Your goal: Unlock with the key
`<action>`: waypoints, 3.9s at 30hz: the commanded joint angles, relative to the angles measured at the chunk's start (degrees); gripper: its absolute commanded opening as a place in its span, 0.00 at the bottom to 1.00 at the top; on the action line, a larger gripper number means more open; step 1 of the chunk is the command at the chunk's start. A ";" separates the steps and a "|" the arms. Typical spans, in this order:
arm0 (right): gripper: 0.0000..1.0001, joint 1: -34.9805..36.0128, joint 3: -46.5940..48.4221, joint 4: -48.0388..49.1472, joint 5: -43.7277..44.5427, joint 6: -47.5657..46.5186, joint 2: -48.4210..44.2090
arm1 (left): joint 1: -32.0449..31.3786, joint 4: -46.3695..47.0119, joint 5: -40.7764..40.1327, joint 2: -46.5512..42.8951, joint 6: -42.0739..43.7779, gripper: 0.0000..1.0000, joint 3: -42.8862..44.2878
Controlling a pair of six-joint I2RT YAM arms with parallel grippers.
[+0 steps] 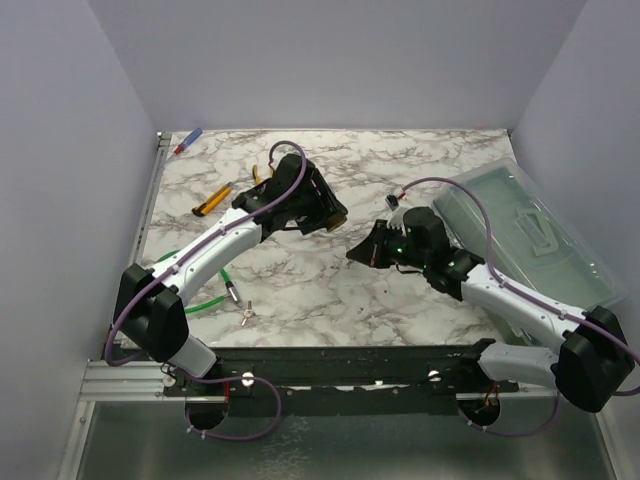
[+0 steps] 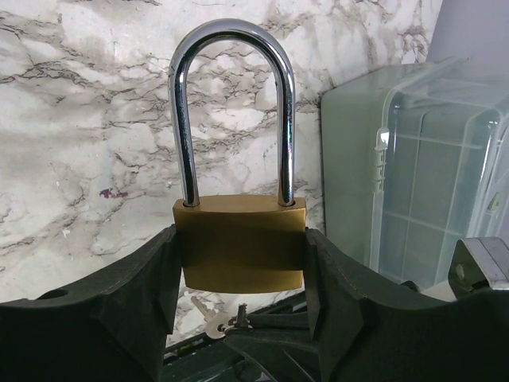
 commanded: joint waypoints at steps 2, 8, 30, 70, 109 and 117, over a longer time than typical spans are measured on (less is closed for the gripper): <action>0.00 0.17 2.36 2.06 -1.72 -1.40 0.91 | 0.11 4.64 -0.33 -3.16 -1.98 0.00 -1.01; 0.00 0.17 3.56 2.23 -2.07 -1.49 2.09 | 0.10 5.08 0.16 -3.59 -2.24 0.00 -1.58; 0.00 0.17 5.62 3.18 -1.73 -2.10 4.89 | 0.11 6.15 1.81 -3.90 -2.79 0.00 -2.35; 0.00 0.15 6.41 1.90 1.45 -3.17 5.88 | 0.10 7.06 2.10 -4.22 -3.29 0.00 -3.35; 0.00 0.17 12.57 -3.18 5.39 -0.56 9.32 | 0.11 8.12 2.37 -4.05 -3.61 0.00 -4.53; 0.00 0.17 13.58 -6.17 8.24 0.01 9.15 | 0.11 8.21 2.10 -4.36 -3.26 0.00 -4.75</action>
